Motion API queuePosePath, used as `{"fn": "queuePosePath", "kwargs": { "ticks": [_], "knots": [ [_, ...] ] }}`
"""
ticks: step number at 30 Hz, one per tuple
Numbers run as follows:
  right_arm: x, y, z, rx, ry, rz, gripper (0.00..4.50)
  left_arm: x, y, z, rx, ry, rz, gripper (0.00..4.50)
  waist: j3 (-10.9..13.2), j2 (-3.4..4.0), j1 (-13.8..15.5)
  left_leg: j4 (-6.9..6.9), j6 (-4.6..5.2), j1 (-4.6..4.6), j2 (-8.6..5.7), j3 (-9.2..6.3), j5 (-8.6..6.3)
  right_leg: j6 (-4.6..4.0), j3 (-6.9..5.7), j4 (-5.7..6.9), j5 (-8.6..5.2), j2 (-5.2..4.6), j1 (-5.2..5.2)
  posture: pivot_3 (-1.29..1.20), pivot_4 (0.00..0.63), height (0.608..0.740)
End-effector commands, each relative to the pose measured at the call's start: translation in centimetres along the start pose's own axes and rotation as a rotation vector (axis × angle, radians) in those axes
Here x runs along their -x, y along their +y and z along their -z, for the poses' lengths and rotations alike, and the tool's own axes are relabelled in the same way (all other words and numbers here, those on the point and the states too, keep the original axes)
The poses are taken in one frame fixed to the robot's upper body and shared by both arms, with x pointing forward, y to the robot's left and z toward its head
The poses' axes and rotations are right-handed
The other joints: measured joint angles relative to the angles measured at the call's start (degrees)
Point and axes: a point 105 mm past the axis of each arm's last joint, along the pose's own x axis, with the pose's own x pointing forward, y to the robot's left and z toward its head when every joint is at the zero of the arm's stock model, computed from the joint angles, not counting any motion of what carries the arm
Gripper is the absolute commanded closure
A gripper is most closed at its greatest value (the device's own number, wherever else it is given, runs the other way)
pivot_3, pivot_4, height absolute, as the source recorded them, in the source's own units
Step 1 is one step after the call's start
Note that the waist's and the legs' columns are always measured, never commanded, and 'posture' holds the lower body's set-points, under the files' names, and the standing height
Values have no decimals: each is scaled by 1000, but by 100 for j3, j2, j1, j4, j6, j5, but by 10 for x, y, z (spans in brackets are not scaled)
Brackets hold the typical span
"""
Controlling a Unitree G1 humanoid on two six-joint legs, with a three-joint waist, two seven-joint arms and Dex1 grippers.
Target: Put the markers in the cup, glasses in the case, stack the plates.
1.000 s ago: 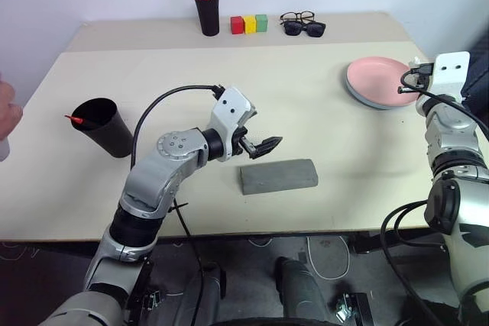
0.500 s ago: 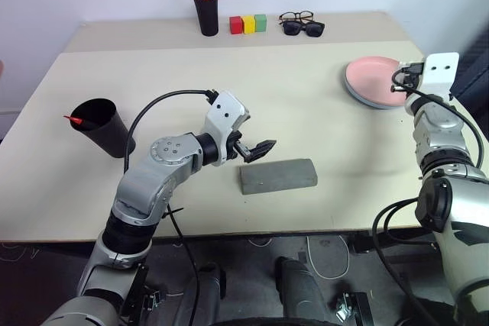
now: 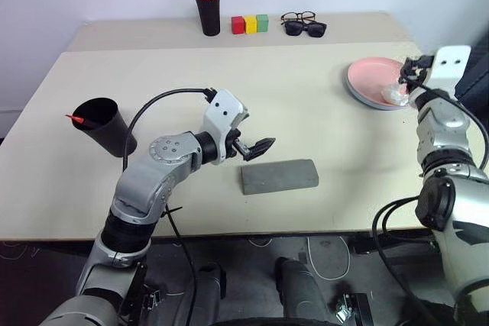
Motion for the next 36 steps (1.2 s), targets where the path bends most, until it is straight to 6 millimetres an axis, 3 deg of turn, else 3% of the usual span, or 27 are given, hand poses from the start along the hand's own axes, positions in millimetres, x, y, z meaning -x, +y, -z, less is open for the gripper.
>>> {"fn": "queuePosePath", "kwargs": {
  "ticks": [1,5,8,14,22,29,36],
  "knots": [
    [8,11,-31,36,-187,-147,3012,6,-3,-13,-41,-106,25,0,0,0,-14,0,0,1,0,0,0,0,0,1,0,0,0,0,150,740],
    [39,19,-36,58,-223,-288,3012,20,2,-7,-59,-176,-2,0,-2,3,15,-6,0,3,1,-1,0,0,0,3,0,0,-1,0,150,740],
    [86,22,-33,129,-150,-408,3012,36,6,11,-73,-169,7,0,-4,7,70,-5,0,3,2,-5,0,0,-1,8,-2,0,-1,0,150,740],
    [160,4,-33,125,37,-489,3012,72,12,32,-1,-164,46,0,-11,16,180,12,3,-1,1,5,-3,-25,7,2,-14,-1,1,0,150,740],
    [226,-13,-17,160,268,-570,3012,115,8,57,-47,-104,97,0,-14,12,191,16,2,5,10,9,-6,-12,6,-4,-27,0,8,0,150,740],
    [248,-27,-6,134,322,-547,3012,133,11,71,-78,-51,89,0,-15,13,200,12,1,0,14,10,-9,-14,6,-14,-28,0,4,0,150,740],
    [253,-42,-4,118,328,-535,3012,124,7,71,-73,-52,92,0,-14,12,210,7,3,-5,15,9,-9,-14,3,-20,-29,0,1,0,150,740]
  ]
}}
